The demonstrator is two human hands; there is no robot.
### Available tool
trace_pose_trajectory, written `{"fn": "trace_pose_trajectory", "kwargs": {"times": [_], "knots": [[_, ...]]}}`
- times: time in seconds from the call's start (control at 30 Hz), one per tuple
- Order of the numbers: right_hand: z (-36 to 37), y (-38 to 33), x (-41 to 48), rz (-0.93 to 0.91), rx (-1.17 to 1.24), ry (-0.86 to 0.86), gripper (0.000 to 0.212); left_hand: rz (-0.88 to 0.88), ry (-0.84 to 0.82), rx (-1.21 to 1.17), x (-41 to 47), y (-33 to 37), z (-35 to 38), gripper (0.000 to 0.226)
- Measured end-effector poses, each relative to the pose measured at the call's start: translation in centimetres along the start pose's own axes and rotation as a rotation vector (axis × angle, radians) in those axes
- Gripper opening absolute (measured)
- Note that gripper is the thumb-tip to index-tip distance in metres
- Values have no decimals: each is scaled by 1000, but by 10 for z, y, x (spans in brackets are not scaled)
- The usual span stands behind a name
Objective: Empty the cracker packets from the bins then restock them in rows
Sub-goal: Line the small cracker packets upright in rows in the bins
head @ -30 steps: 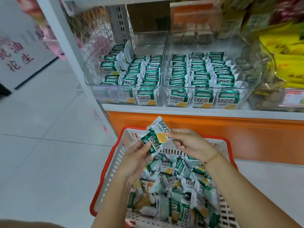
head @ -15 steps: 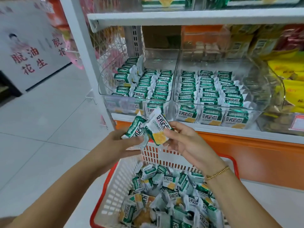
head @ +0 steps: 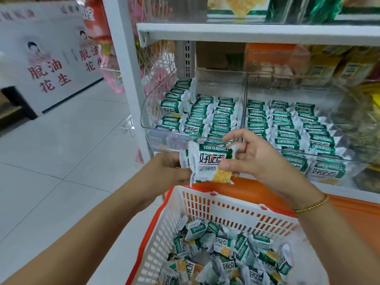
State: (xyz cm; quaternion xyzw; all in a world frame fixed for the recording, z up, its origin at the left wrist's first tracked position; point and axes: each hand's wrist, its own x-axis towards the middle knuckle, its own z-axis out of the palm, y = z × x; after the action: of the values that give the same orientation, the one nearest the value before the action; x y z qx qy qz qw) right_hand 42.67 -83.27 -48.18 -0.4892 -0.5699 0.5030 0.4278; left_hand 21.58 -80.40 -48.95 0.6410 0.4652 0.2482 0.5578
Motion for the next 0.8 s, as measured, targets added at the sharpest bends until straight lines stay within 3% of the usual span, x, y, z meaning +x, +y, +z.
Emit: {"fn": "trace_pose_trajectory", "kwargs": {"times": [0.2, 0.3, 0.37, 0.43, 0.53, 0.6, 0.7, 0.8], "knots": [[-4, -24, 25, -11, -270, -17, 75, 39, -233, -54, 15, 5, -26, 31], [-4, -42, 40, -33, -403, -64, 63, -46, -282, -390, 24, 4, -41, 56], [-2, -50, 50, -40, -479, -84, 55, -17, -317, -435, 29, 5, -50, 65], [1, -55, 62, -53, -527, -57, 53, 34, -275, -306, 32, 7, -54, 65], [7, -58, 81, -28, -627, -29, 57, 74, -147, -256, 40, 10, -55, 43], [9, -59, 95, 40, -537, -126, 69, 91, -114, -268, 47, 12, -57, 39], [8, -59, 114, 79, -423, -233, 68, 97, -8, -203, 58, 11, -62, 53], [7, -57, 133, 53, -358, -177, 57, 63, 178, -235, 66, 10, -67, 74]]}}
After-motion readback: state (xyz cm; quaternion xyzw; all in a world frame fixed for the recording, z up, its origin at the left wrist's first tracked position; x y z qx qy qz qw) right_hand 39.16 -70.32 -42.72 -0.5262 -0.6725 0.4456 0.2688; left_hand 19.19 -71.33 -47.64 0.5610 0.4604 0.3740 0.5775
